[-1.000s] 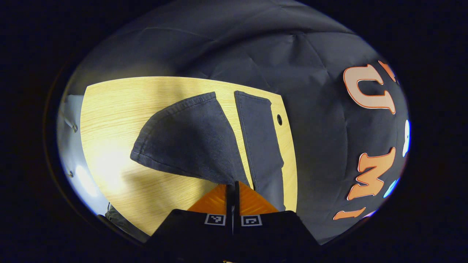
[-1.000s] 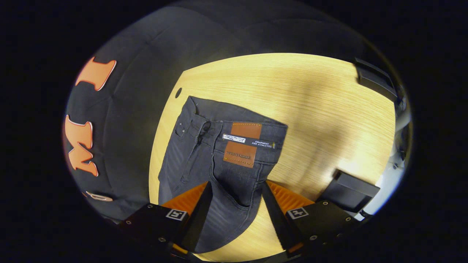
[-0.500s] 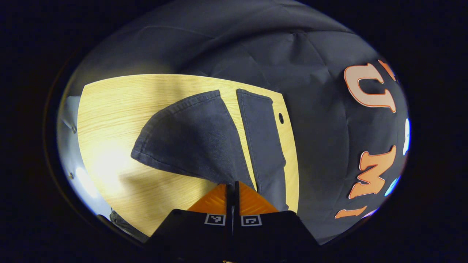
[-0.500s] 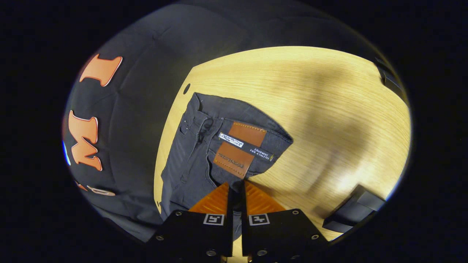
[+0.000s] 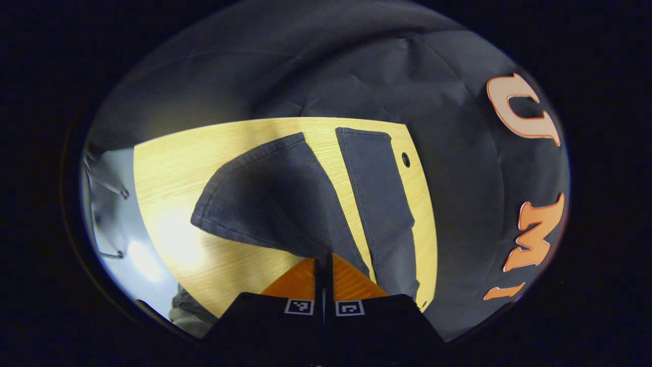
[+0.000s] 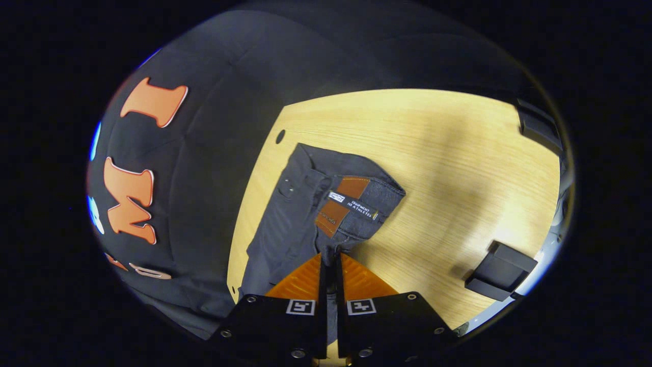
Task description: Grasp the waist and the cuffs of the jeans and fold them to make the two legs overlap; first hold the waist and fold one-third of the jeans toward the cuffs, then hold the cuffs and fold the remaining one-third in the same direction to finish folding.
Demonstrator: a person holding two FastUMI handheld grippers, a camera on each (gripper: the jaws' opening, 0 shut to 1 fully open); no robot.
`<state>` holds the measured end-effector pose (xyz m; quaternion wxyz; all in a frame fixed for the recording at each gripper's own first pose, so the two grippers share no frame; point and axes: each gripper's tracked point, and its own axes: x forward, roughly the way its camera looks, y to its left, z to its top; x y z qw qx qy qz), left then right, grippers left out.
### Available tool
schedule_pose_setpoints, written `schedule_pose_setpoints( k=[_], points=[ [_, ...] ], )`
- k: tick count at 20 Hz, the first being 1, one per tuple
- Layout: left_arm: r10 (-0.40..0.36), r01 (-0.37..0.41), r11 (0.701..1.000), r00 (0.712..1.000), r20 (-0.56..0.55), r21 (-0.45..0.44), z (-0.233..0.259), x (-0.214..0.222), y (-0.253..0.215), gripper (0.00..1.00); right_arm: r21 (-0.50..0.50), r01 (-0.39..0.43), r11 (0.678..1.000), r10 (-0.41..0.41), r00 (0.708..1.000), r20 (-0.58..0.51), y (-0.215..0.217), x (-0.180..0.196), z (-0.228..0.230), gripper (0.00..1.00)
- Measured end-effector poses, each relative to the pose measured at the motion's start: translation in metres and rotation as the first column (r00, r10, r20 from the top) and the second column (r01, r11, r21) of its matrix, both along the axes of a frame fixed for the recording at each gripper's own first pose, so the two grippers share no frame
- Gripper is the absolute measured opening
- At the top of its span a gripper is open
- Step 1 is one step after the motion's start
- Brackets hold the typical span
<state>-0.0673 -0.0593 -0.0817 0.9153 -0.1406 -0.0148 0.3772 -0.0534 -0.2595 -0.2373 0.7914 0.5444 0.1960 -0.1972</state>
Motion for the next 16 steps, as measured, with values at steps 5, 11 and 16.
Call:
schedule_pose_setpoints(
  k=[5, 11, 16],
  points=[
    [0.087, -0.078, 0.993, 0.99, -0.114, 0.085, 0.019, 0.015, -0.014, 0.01, -0.075, -0.104, 0.992, 0.101, 0.994, -0.047, 0.004, 0.036, 0.011, 0.08],
    [0.125, -0.117, 0.992, 0.978, -0.164, 0.057, 0.009, 0.035, -0.008, 0.01, -0.032, -0.114, 0.993, 0.112, 0.992, -0.063, 0.008, 0.065, -0.002, 0.08],
    [0.167, -0.146, 0.983, 0.962, -0.215, 0.11, 0.015, 0.043, -0.009, 0.01, -0.038, -0.103, 0.994, 0.099, 0.992, -0.078, 0.007, 0.07, 0.003, 0.09]
  ],
)
